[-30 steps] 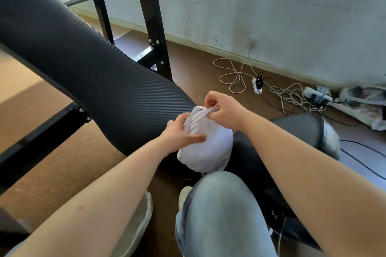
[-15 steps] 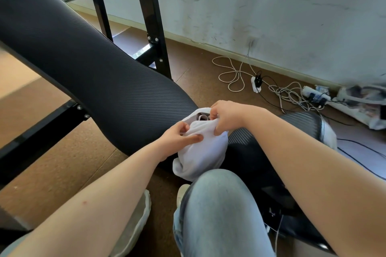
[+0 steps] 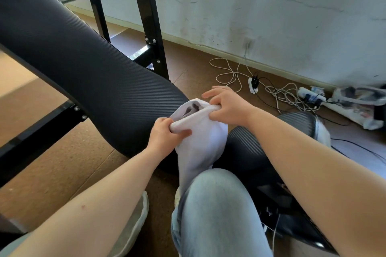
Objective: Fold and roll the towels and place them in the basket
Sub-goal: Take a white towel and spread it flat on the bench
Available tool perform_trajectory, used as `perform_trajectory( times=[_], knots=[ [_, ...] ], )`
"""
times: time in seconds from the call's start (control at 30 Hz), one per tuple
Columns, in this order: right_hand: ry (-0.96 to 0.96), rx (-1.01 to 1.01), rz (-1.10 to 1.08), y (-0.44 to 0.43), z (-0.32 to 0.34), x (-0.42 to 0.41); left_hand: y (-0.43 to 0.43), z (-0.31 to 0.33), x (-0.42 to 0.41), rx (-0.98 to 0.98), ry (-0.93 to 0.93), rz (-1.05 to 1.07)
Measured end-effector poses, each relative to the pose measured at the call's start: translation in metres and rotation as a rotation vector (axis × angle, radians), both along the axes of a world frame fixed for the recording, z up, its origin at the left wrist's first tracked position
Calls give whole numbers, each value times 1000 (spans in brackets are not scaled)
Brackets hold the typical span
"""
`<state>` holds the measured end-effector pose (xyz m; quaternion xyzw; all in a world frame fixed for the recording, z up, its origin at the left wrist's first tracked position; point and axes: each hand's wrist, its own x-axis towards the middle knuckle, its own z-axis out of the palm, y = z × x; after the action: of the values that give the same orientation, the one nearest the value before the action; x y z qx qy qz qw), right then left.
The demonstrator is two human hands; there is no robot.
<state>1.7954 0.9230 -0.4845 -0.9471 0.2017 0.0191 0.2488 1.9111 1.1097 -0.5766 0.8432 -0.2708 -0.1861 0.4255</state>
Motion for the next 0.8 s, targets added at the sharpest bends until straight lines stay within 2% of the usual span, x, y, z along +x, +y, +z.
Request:
perform_trajectory(
  times=[0.07,0.13,0.17,0.23,0.33,0.4,0.47,0.5,0.57,0.63,0.73,0.8],
  knots=[
    [-91,30,51,12,1,4,2,3,1,-47,45,111],
    [-84,4,62,21,2,6,0,7,3,-54,75,176],
    [-19,-30,59,21,0,5,-1,10,3,-62,69,192],
    [232,-132,67,19,-4,0,-3,20,2,-106,29,211],
    [535,-222,58,16,-16,-6,-8,34,-1,-176,49,152],
    [525,-229,-7,14,-25,0,-12,44,-7,-245,206,102],
    [412,-191,-97,12,-24,6,-15,53,-15,-326,532,113],
    [351,-138,-137,12,-22,10,-15,55,-18,-323,690,129],
    [262,73,-199,11,-17,10,-14,51,-20,-231,796,111],
    [255,288,-216,12,-13,5,-12,42,-22,-189,745,60],
    [403,523,-160,14,-16,-2,-7,41,-25,-122,486,-145],
    [408,658,-199,13,-21,-3,-6,33,-25,-2,302,-301]
  ],
)
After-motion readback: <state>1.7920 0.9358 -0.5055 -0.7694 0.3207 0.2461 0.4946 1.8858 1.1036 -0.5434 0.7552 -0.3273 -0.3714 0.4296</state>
